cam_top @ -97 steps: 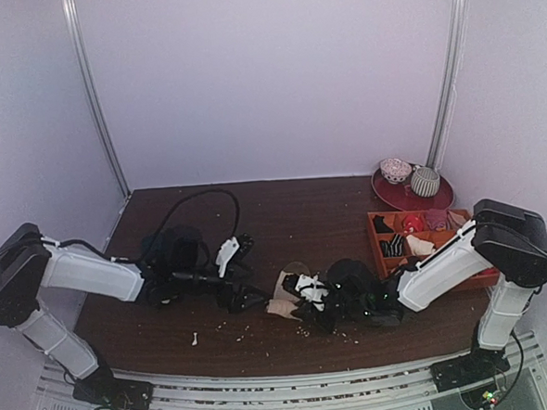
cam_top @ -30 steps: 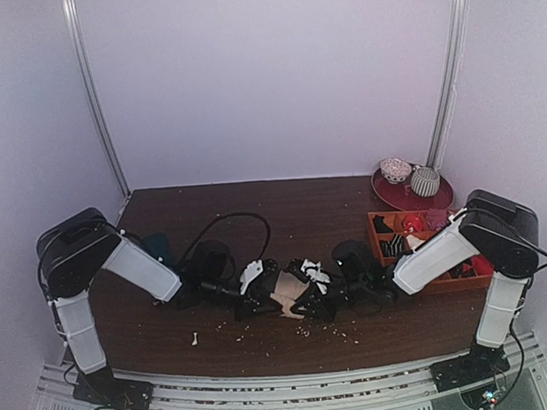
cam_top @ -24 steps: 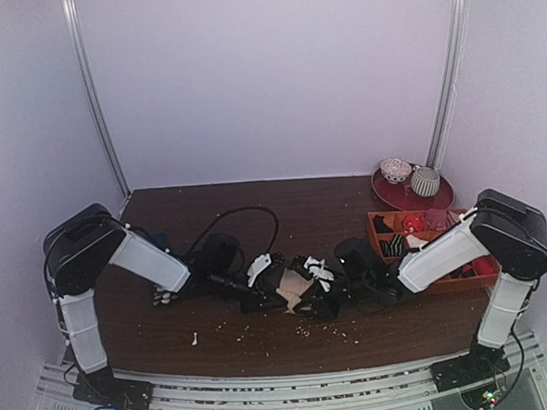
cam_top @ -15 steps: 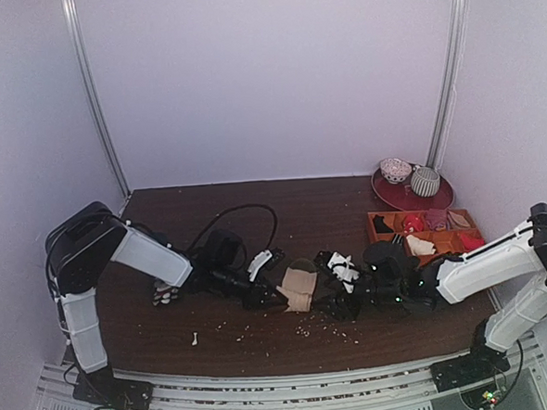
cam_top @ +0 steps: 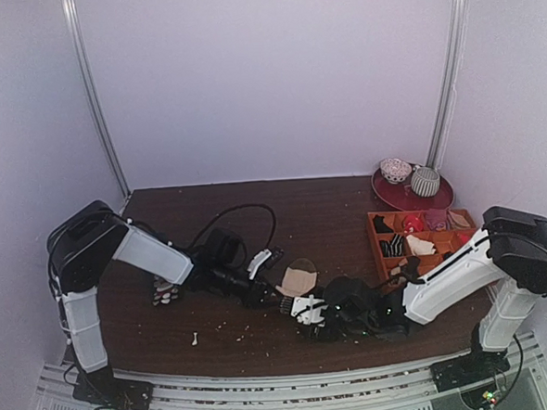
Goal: Roll the socks
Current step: Roll a pair of socks at the center of the board.
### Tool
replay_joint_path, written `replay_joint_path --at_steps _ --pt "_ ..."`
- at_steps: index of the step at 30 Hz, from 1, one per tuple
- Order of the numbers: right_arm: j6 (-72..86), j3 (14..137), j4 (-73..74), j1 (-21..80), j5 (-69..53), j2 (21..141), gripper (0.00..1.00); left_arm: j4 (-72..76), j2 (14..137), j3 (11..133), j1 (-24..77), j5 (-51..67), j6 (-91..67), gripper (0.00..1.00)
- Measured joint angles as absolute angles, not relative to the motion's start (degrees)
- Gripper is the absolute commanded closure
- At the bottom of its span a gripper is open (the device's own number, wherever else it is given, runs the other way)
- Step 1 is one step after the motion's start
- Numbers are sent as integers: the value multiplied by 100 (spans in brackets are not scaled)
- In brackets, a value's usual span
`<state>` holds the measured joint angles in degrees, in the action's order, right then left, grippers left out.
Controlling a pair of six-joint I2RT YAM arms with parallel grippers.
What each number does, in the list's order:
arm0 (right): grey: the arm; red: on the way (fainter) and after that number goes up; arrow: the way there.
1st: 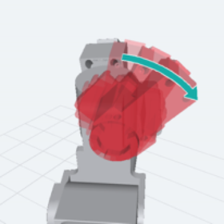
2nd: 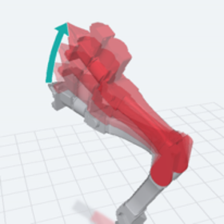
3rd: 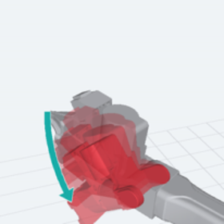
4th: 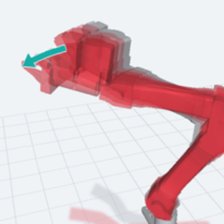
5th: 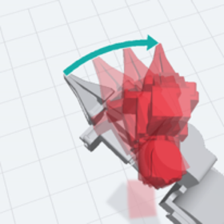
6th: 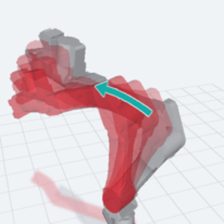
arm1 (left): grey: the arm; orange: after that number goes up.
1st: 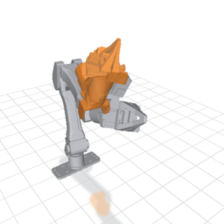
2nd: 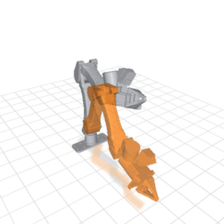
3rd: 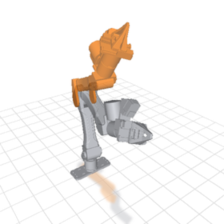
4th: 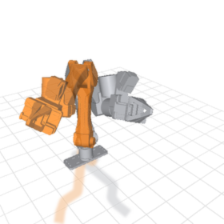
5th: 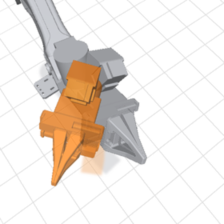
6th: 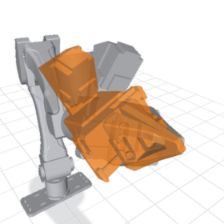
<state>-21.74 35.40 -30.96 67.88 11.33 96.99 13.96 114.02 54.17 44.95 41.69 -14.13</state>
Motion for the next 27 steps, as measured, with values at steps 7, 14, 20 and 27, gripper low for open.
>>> replay_joint_path --at_steps 7,14,20,27 --pt "-2427 3653 -3135 6788 1387 9863 43 1350 11456 5474 4466 4289 -1411 100" --pt "-2375 3874 -3079 6766 1424 10245 65 1339 11498 5507 4451 4370 -1404 100" --pt "-2075 4032 -3181 6632 1437 10460 54 1350 11548 5527 4407 4482 -1404 100" --pt "-1861 4012 -3479 6565 1424 10567 39 1341 11594 5568 4386 4550 -1400 100"
